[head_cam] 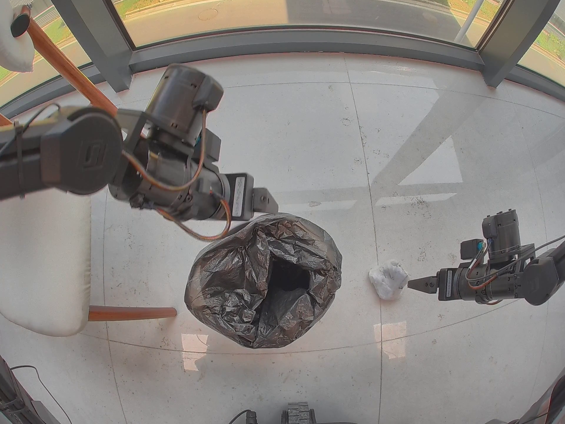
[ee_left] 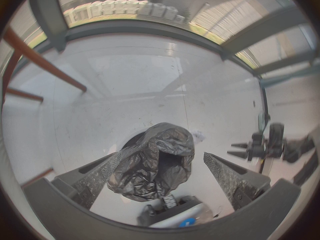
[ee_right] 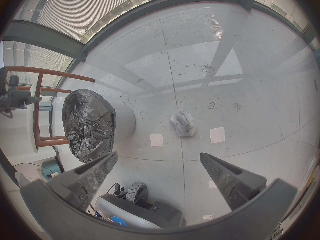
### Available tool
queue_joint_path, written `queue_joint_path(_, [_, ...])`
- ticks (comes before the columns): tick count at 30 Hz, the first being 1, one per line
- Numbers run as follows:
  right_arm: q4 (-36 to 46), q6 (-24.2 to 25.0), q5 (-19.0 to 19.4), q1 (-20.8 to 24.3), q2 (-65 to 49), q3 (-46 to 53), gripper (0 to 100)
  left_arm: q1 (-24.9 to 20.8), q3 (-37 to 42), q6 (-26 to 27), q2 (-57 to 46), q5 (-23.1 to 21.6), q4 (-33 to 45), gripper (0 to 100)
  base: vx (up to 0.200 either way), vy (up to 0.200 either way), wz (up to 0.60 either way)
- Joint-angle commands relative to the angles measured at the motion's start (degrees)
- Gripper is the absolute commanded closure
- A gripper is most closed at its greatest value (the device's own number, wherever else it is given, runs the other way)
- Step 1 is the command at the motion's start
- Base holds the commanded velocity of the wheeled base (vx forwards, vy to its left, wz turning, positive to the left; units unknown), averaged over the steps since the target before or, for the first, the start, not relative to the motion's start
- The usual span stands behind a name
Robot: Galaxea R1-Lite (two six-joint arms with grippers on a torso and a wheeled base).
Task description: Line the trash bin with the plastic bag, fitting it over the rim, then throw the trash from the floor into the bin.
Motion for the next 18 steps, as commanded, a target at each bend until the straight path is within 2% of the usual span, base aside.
queue_joint_path(1, [-0.1,0.0,0.1,0.3,0.0,0.9,0,5.0,32.8,29.1,-9.1,-7.6,-25.7,0,0.000,0.000,0.00])
queue_joint_path(9, [-0.1,0.0,0.1,0.3,-0.4,1.6,0,8.9,33.0,35.8,-4.7,-7.6,-28.3,0,0.000,0.000,0.00])
queue_joint_path(13, [-0.1,0.0,0.0,0.3,-0.3,1.6,0,9.9,33.0,36.2,-2.6,-7.6,-33.4,0,0.000,0.000,0.00])
queue_joint_path(18, [-0.1,0.0,0.1,0.3,-0.3,1.6,0,9.9,33.1,36.3,-0.7,-7.6,-35.0,0,0.000,0.000,0.00])
